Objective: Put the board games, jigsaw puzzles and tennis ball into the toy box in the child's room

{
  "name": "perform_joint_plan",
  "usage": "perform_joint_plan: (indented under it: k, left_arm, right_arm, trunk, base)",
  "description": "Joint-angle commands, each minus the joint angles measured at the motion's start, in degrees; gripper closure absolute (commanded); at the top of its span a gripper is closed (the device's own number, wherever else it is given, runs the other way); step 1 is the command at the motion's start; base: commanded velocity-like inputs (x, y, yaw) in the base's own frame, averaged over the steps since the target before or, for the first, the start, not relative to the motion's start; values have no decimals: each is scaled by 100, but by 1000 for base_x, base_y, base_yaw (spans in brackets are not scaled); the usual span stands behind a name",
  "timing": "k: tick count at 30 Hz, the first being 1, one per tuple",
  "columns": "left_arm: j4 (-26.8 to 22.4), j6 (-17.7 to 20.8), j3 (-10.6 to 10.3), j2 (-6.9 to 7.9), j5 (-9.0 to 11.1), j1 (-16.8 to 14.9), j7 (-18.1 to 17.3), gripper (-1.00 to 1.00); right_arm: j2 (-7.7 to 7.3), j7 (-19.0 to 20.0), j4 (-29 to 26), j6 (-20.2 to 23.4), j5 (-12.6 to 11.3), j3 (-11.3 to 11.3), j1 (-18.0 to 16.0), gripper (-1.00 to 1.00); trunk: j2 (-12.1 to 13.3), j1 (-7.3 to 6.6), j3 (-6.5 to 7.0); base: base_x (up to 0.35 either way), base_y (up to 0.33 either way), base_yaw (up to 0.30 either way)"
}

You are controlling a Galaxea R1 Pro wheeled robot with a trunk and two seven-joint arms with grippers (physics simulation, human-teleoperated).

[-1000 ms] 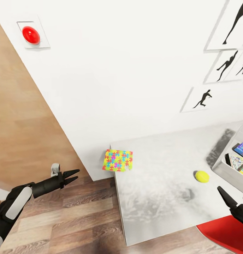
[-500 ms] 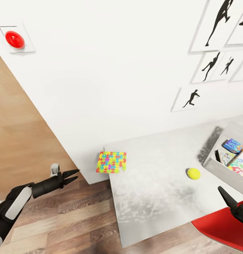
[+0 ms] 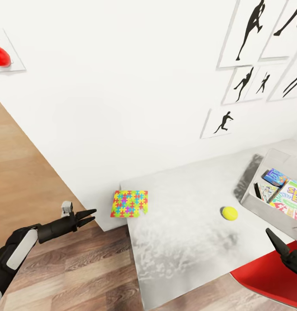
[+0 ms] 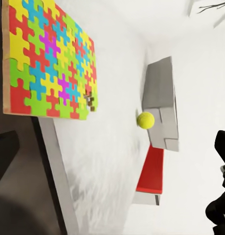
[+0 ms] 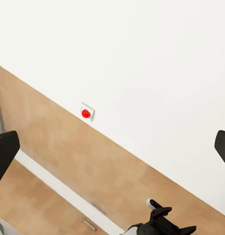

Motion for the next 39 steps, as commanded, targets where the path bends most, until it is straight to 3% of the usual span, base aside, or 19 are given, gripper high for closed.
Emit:
perform_joint_plan:
  k: [1,10,39]
  left_arm:
    - [3,28,-9,4,-5,-5,-45,-100]
    - [5,-4,-6,6,-191,-5,-385,-100]
    - [8,-19,2,6,-260,-5,-422,-100]
  right_arm:
    - [1,-3,-4,51,-30,2,2,-100]
    - [21,-2,-4,45,-29,2,1,-100]
    - [20,1,-4,41,-29,11,1,-100]
  trunk:
    - [-9,4,-1]
    - [-9,4,77]
    - [-9,4,349]
  base:
    - [11,0,-8]
    - [3,0,-2]
    - [0,0,0]
